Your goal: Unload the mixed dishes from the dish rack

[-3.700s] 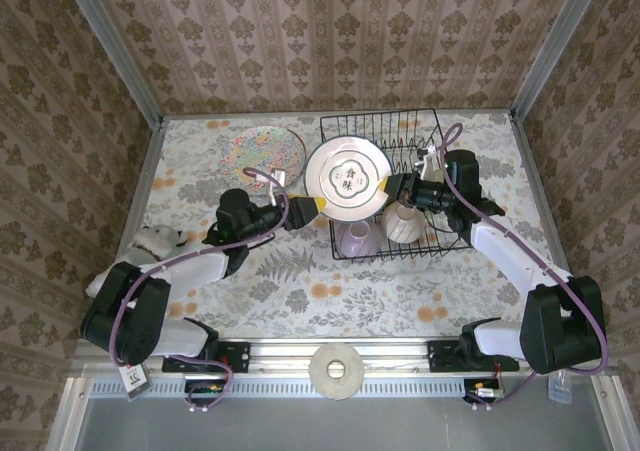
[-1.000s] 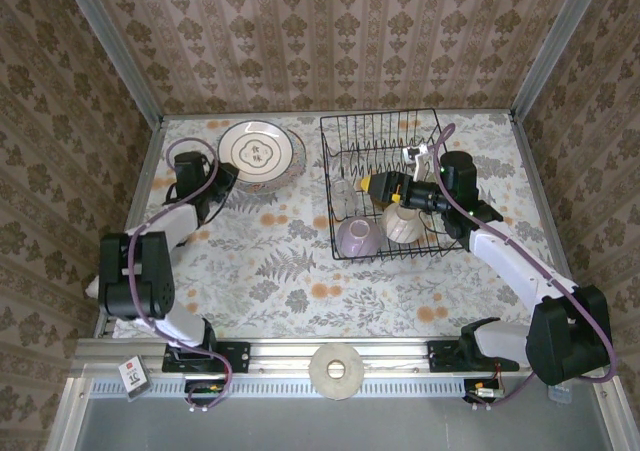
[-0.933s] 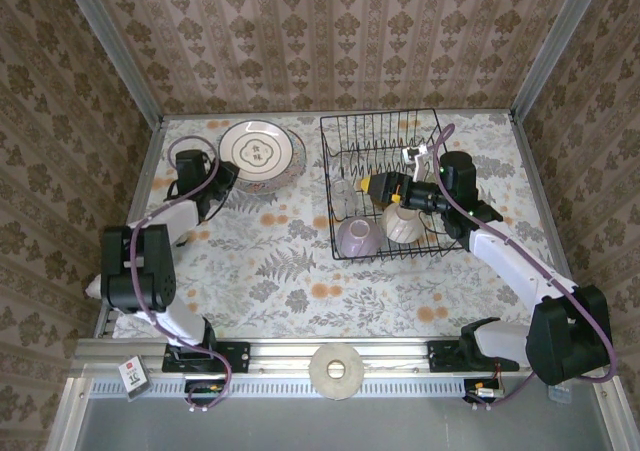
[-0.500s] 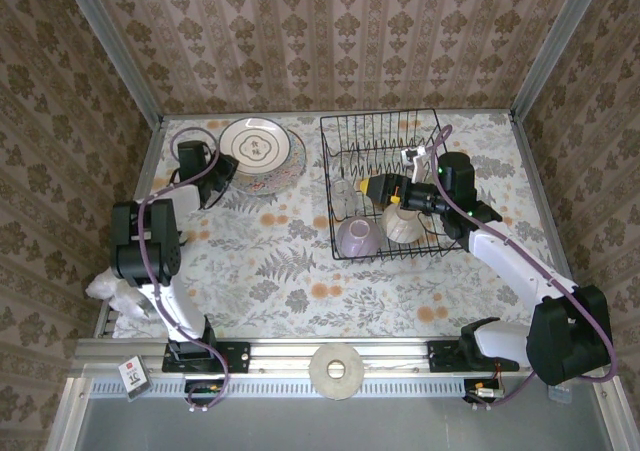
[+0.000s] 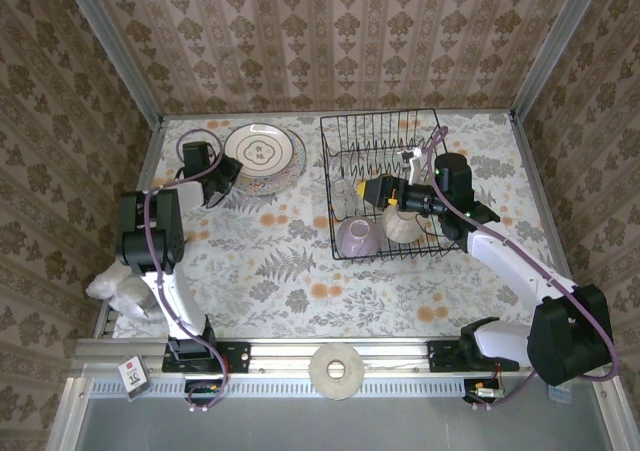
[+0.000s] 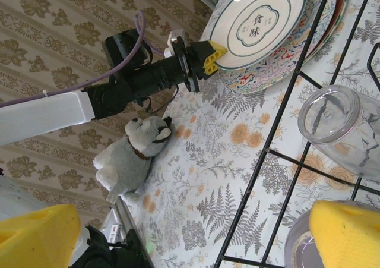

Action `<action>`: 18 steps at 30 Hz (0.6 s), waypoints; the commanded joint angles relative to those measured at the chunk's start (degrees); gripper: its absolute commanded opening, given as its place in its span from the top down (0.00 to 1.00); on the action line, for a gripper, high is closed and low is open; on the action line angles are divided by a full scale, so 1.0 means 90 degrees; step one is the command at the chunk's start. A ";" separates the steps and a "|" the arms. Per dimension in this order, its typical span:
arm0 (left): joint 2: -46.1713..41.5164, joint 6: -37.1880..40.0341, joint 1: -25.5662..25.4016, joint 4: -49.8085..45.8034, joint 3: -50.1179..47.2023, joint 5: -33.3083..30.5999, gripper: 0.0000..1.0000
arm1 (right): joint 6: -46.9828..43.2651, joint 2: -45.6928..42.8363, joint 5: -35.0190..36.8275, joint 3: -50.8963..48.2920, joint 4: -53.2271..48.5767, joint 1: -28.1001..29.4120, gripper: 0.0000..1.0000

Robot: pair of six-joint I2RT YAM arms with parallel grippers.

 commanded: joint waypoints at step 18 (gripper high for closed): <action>0.0359 0.0255 0.0126 0.0060 0.0550 0.0203 0.76 | -0.0242 -0.0098 0.0183 0.0197 -0.0219 0.0094 0.00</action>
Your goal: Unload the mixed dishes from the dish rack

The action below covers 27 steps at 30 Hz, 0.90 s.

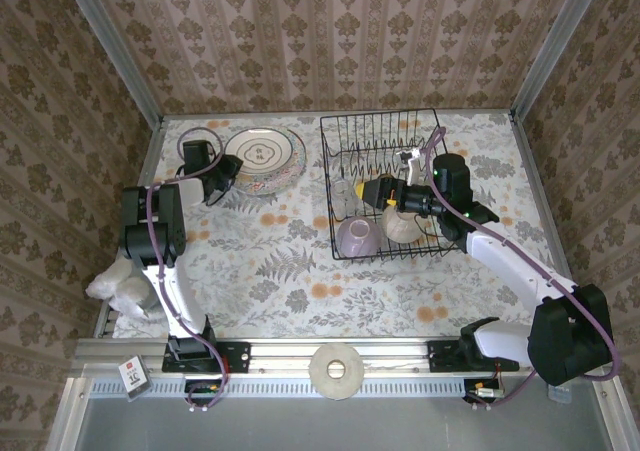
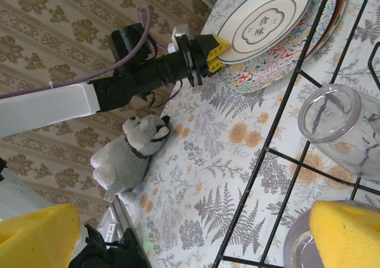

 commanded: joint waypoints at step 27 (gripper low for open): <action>-0.2904 0.1587 -0.0230 -0.2380 -0.0063 -0.1723 0.00 | -0.0394 -0.0220 0.0393 0.0251 -0.0463 0.0055 0.00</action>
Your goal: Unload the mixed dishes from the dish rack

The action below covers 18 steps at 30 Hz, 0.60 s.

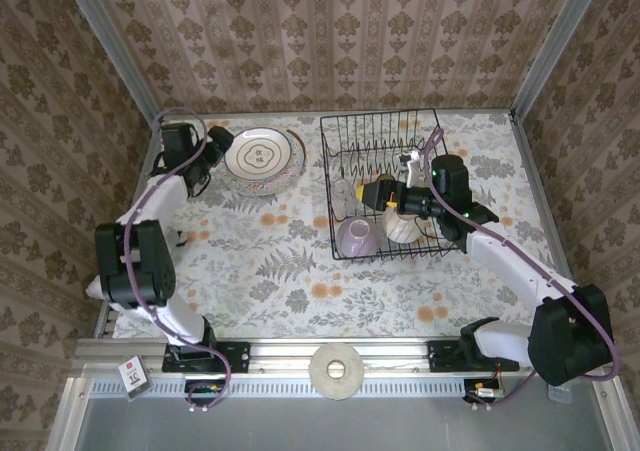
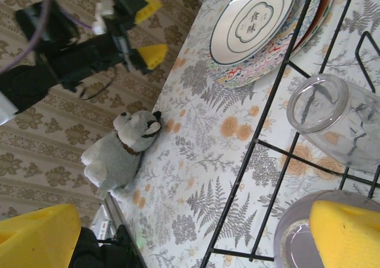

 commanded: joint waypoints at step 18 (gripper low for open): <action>-0.3347 0.2199 -0.2364 0.0220 -0.1789 0.0679 0.00 | -0.1100 -0.1075 0.3763 0.1143 -0.3241 -0.0031 0.00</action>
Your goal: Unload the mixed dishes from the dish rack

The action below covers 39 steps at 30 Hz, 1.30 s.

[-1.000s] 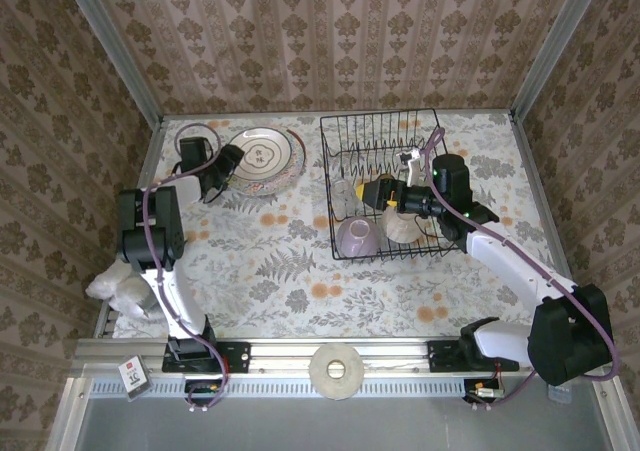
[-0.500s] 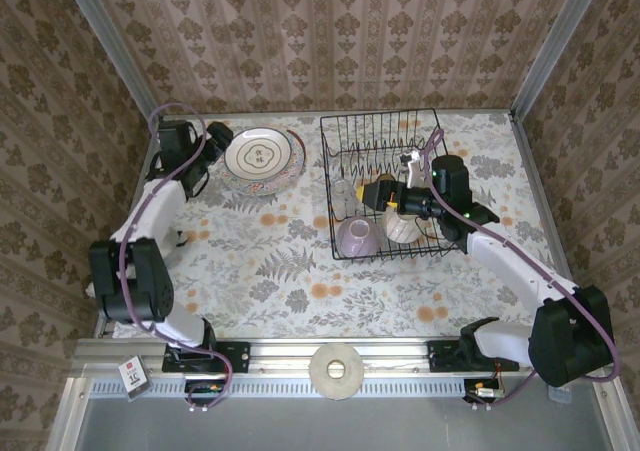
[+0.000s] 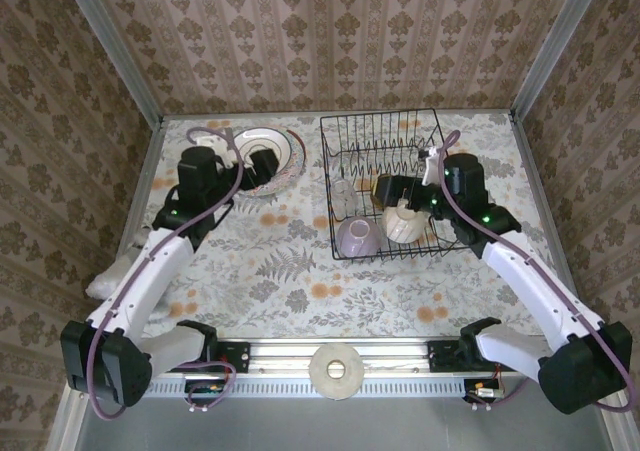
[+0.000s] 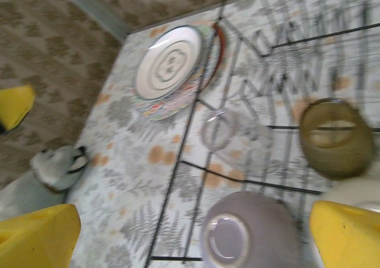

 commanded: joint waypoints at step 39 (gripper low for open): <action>0.1241 -0.0873 -0.1624 0.8503 -0.3774 0.2691 0.00 | -0.0853 0.3279 0.3324 0.2708 -0.2943 -0.0982 0.01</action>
